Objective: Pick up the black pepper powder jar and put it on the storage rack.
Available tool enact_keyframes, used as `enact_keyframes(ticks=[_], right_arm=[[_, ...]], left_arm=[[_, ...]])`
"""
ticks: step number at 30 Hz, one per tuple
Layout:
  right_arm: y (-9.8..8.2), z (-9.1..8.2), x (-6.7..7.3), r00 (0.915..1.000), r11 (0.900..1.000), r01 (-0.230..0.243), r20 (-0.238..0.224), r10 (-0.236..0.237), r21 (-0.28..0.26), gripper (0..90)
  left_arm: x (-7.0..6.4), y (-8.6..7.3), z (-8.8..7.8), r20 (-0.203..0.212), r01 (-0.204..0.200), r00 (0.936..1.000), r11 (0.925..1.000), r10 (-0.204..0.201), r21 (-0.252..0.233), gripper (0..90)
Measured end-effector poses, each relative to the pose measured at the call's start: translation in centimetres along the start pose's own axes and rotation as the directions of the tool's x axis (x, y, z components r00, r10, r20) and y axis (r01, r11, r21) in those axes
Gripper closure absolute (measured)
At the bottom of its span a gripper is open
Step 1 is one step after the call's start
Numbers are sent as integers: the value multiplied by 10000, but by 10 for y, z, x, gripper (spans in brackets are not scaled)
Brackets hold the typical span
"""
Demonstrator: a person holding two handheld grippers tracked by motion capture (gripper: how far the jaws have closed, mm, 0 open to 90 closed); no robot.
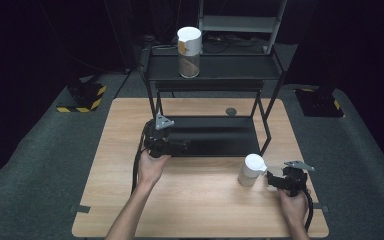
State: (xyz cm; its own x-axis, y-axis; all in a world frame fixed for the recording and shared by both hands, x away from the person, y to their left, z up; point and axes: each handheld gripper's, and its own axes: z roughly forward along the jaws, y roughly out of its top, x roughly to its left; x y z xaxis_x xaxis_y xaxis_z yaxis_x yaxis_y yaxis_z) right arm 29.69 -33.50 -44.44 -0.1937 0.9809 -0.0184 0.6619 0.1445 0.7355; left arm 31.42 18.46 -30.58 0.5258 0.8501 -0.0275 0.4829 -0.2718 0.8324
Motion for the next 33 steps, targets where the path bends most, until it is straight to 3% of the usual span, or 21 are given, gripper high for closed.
enact_keyframes(ticks=[6,9,17,33], right_arm=[[0,0,0,10000,10000,-3,-1,3,-1,100],[0,0,0,10000,10000,0,-2,0,-2,99],[0,0,0,10000,10000,1,0,-1,-2,99],[0,0,0,10000,10000,-2,9,2,-1,99]], left_arm=[[-6,-15,11,-41,-114,9999,9999,114,61,50],[-7,-21,21,-62,-100,9999,9993,102,349,51],[-4,-50,49,43,738,9972,9947,-743,721,50],[-19,-89,78,-533,766,9962,9866,-696,1440,47]])
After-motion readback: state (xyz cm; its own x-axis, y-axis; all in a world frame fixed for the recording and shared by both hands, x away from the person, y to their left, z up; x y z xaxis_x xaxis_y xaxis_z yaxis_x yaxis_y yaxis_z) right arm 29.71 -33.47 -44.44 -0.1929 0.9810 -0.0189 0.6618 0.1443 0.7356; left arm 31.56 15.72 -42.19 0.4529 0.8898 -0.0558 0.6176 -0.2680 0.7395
